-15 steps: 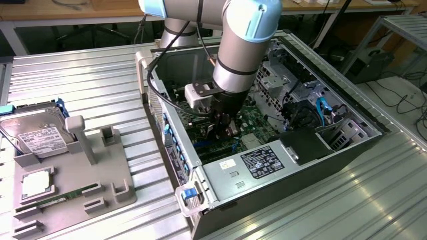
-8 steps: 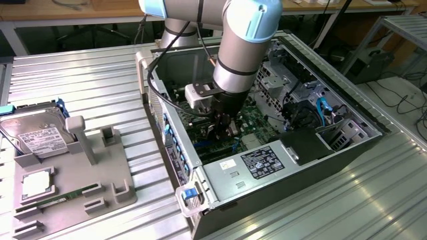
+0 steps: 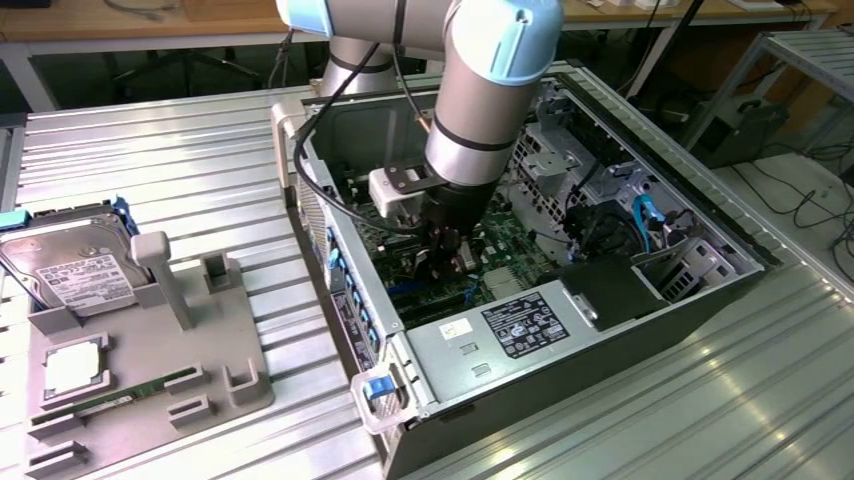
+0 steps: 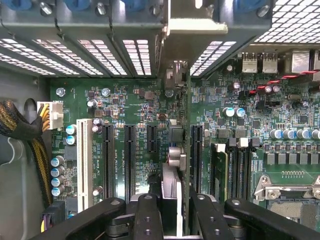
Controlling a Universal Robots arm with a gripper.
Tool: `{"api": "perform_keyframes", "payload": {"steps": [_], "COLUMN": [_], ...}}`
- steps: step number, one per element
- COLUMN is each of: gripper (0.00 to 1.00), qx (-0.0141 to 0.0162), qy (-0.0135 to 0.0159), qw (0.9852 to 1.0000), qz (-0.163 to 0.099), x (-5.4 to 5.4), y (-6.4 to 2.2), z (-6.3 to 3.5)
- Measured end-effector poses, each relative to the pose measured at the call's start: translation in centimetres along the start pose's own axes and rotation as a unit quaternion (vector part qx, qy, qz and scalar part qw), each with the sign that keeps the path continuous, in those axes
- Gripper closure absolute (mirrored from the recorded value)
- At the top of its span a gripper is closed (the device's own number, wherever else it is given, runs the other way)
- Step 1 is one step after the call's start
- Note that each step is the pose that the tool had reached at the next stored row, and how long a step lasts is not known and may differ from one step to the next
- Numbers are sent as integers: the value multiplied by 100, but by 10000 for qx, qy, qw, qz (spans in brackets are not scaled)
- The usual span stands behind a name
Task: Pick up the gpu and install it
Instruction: 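Insert the gpu into the slot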
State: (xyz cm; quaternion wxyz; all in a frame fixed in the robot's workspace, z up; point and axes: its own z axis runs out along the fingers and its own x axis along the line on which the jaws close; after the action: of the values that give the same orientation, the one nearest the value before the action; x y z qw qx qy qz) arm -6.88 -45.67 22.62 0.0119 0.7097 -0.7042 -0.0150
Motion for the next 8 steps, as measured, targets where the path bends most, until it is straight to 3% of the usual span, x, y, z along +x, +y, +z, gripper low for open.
{"api": "perform_keyframes", "payload": {"steps": [4,8], "gripper": [72,72], "qx": [-12,-29], "qy": [-10,2], "qw": [10000,10000], "qz": [-1,-1], "x": [-2,0], "y": [0,0], "z": [50,60]}}
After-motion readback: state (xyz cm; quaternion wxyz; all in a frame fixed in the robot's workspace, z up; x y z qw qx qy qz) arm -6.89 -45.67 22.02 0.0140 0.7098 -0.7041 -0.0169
